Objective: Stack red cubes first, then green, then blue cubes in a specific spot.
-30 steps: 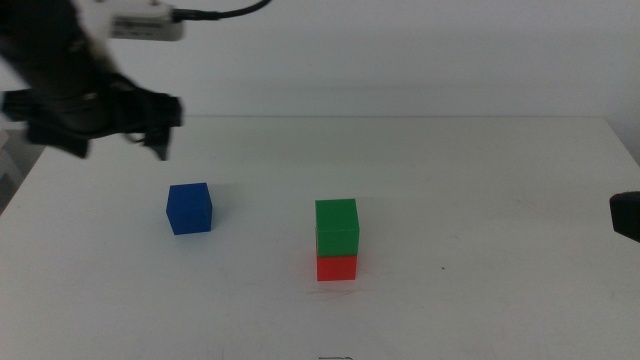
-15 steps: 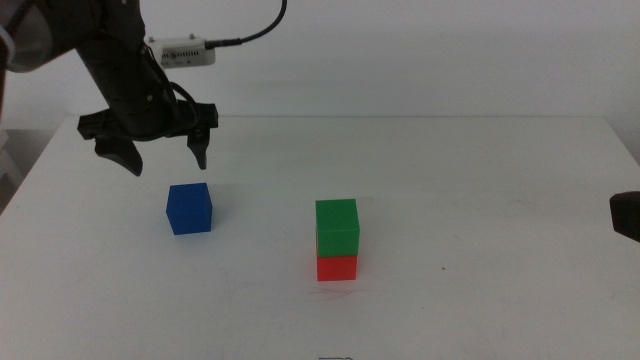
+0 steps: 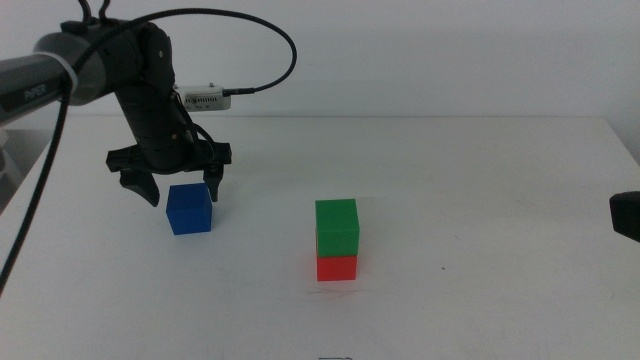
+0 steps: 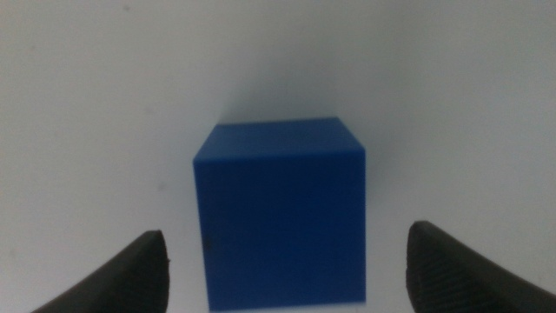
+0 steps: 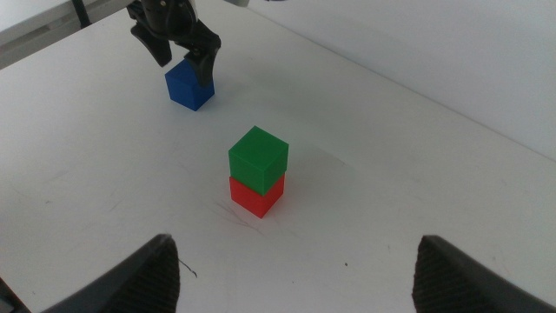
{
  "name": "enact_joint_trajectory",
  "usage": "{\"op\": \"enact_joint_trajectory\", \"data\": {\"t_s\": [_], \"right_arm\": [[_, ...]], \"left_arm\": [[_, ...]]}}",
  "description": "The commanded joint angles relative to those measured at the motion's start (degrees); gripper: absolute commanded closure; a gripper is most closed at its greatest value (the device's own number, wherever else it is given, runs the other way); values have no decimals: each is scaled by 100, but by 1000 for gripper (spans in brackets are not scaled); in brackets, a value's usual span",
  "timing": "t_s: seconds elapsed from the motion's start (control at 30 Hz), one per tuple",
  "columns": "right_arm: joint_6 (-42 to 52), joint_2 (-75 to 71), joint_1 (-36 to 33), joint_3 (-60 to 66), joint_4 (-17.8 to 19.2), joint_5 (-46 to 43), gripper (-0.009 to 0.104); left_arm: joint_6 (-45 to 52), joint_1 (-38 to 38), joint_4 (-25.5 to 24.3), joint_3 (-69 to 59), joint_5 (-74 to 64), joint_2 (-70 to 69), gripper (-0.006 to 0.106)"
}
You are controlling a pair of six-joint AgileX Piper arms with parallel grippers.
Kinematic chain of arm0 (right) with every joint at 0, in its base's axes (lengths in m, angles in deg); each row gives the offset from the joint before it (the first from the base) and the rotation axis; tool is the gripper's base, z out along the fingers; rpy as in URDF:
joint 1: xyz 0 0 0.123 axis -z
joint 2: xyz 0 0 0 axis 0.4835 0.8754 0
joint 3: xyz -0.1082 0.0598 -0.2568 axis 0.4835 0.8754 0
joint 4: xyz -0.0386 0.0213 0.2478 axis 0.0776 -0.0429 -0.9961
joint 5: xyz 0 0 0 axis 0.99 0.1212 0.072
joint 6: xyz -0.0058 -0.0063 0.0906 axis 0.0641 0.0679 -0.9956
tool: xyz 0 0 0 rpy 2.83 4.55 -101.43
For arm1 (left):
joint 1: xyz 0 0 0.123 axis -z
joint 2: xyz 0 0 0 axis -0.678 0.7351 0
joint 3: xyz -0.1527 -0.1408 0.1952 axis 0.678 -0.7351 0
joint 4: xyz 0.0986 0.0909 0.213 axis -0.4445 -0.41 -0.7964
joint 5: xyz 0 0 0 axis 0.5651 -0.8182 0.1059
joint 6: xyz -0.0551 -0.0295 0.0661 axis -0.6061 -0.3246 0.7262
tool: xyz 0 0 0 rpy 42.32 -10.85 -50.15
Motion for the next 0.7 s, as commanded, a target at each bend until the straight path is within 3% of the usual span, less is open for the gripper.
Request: {"op": "enact_joint_trajectory", "data": {"t_s": [0.0, 0.13, 0.3, 0.6, 0.67], "right_arm": [[52, 14, 36, -152, 70, -395, 1], [52, 14, 36, -152, 70, -395, 1], [52, 14, 36, -152, 70, -395, 1], [52, 14, 36, -152, 70, -395, 1], [52, 14, 36, -152, 70, -395, 1]], "left_arm": [[1, -1, 45, 185, 213, -245, 7], [8, -1, 50, 185, 270, -89, 8], [8, -1, 50, 185, 350, -4, 18], [12, -1, 57, 185, 380, -19, 54], [12, -1, 145, 185, 179, -140, 68]]}}
